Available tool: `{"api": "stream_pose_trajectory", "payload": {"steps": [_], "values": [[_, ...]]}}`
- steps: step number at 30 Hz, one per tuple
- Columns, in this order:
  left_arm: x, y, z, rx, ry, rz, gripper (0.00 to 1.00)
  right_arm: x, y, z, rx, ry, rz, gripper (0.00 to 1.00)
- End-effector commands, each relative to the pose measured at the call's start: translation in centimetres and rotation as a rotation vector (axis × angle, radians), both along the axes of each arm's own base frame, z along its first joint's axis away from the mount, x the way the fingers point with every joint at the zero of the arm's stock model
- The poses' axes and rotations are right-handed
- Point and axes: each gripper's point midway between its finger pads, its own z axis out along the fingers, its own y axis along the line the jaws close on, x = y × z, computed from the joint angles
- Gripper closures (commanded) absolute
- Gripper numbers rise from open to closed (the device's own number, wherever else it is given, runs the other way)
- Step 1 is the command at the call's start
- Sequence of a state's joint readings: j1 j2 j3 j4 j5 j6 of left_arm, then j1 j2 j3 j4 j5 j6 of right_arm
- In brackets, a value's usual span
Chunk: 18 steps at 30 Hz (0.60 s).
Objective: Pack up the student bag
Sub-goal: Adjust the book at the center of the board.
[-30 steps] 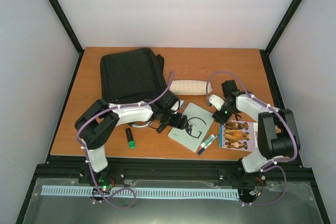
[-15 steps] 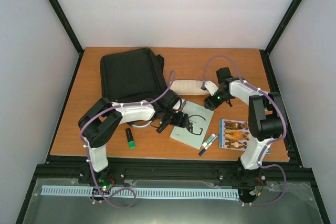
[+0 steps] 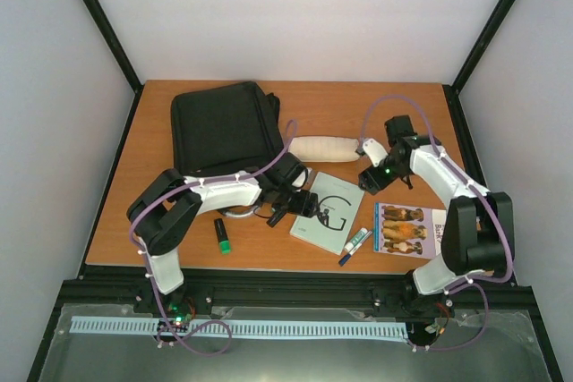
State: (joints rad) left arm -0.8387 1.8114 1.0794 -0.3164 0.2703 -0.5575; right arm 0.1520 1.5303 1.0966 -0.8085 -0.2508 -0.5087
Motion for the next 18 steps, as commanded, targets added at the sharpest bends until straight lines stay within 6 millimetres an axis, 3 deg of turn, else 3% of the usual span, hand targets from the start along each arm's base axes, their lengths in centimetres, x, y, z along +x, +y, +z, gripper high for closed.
{"api": "stream_pose_trajectory", "payload": {"steps": [1, 5, 8, 14, 18], "values": [[-0.9, -0.3, 0.9, -0.027, 0.006, -0.026, 0.2, -5.5, -0.5, -4.3, -0.035, 0.262, 0.071, 0.26], [-1.1, -0.2, 0.0, -0.014, 0.028, -0.027, 0.22, -7.2, 0.0, -6.3, 0.001, 0.357, 0.093, 0.3], [-1.4, -0.2, -0.5, -0.014, 0.043, -0.028, 0.22, -7.2, 0.8, -7.1, 0.041, 0.39, 0.093, 0.32], [-1.2, -0.9, -1.3, -0.031, 0.067, -0.02, 0.22, -4.5, 2.7, -8.6, 0.136, 0.405, 0.04, 0.4], [-0.8, -1.6, -1.6, -0.041, 0.07, -0.026, 0.22, -2.5, 4.2, -8.2, 0.219, 0.405, 0.016, 0.43]]}}
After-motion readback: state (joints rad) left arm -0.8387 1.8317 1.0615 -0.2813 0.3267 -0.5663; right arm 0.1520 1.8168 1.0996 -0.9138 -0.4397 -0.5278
